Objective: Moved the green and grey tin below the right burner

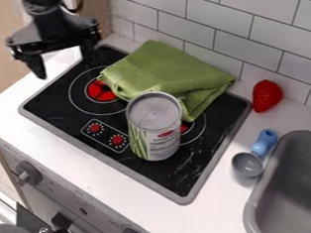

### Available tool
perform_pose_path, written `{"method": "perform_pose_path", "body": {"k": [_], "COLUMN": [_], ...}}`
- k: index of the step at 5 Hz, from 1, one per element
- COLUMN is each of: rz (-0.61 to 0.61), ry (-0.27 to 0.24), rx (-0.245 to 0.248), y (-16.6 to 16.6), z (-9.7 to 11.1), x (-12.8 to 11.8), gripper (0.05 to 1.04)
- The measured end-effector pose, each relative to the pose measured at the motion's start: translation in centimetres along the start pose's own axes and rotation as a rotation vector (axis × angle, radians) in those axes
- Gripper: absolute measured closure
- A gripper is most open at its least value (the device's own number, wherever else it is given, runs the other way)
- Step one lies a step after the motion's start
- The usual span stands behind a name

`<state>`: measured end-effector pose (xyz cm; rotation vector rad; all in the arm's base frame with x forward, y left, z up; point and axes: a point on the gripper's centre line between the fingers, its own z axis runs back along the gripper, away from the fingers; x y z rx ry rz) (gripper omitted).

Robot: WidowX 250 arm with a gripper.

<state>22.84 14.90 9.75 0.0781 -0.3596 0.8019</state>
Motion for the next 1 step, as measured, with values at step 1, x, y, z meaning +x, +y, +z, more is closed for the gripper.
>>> {"method": "perform_pose_path", "body": {"k": [1], "rz": [-0.239], "ry": [0.045], "rx": [-0.085], "y": [2.36], "z": [-0.39], "x": [1.47], "gripper": [0.084]}}
